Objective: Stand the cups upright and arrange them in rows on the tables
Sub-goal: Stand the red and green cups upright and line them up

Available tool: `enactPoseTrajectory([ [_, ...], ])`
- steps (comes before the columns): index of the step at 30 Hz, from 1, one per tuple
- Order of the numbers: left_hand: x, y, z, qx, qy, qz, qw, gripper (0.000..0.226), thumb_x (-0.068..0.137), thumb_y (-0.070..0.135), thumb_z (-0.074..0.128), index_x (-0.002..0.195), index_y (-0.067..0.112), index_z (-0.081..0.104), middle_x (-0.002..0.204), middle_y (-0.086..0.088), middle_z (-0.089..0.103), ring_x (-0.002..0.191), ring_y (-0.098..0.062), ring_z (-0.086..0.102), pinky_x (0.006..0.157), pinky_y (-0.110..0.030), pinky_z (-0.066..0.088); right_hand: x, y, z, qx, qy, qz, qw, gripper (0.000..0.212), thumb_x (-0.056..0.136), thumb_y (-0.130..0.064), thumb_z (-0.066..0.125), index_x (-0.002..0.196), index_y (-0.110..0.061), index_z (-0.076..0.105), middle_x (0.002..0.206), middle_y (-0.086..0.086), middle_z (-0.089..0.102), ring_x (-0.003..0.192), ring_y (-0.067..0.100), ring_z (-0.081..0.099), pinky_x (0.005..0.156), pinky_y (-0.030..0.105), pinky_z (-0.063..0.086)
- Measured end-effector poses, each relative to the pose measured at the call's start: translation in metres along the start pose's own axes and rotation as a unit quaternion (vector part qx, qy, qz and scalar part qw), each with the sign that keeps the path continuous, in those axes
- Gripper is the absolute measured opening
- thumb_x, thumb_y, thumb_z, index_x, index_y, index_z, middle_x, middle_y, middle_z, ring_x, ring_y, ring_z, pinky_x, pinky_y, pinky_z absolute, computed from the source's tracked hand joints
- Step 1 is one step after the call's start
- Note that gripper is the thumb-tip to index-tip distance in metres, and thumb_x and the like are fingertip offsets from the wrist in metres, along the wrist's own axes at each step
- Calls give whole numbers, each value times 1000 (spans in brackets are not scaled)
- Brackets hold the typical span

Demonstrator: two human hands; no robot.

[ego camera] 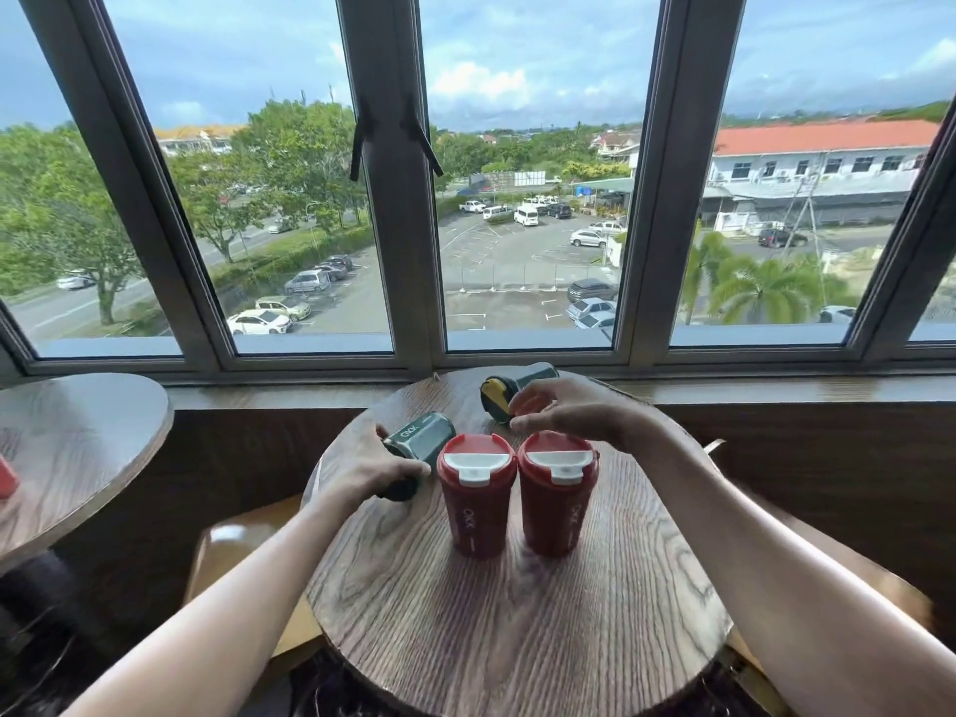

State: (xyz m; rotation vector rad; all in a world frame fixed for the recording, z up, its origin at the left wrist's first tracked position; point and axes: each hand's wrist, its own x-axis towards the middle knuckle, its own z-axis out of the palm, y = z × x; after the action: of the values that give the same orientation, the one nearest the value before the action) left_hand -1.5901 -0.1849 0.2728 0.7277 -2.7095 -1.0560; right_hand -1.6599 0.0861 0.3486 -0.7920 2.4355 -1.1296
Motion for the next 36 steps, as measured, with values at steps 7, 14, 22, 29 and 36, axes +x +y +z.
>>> enactPoseTrajectory([
  [7,16,44,-10,24,40,58,997,79,59,52,86,122,19,51,112,-10,63,105,-30,59,91,-41,51,15,1,21,-30,-51,-20,998,33,80,-28,77,108,-12,72,94,-1,73,84,9,66,76,18,49],
  [14,27,79,11,139,31,89,986,84,62,75,70,126,24,52,122,-12,59,112,-32,56,91,-45,51,20,10,26,-11,-31,0,999,32,71,-36,80,97,-18,73,92,-2,74,90,15,69,86,32,56],
  [22,49,90,-9,47,-153,25,987,66,81,52,72,131,15,49,113,-16,57,80,-24,60,49,-30,53,15,7,25,0,-35,13,999,33,79,-34,76,105,-15,71,102,2,72,90,12,65,79,23,51],
  [29,72,75,-23,-14,-203,103,974,52,86,19,74,132,28,53,141,-8,49,118,-28,50,70,-37,56,15,6,23,0,-37,20,999,33,79,-35,76,104,-15,71,100,0,71,85,7,64,69,19,46],
  [36,83,85,-29,-9,-277,122,953,42,88,5,68,123,27,58,126,-8,47,115,-32,48,56,-36,63,7,14,9,61,3,22,998,32,82,-27,75,110,-12,69,94,-2,69,86,10,62,69,14,47],
])
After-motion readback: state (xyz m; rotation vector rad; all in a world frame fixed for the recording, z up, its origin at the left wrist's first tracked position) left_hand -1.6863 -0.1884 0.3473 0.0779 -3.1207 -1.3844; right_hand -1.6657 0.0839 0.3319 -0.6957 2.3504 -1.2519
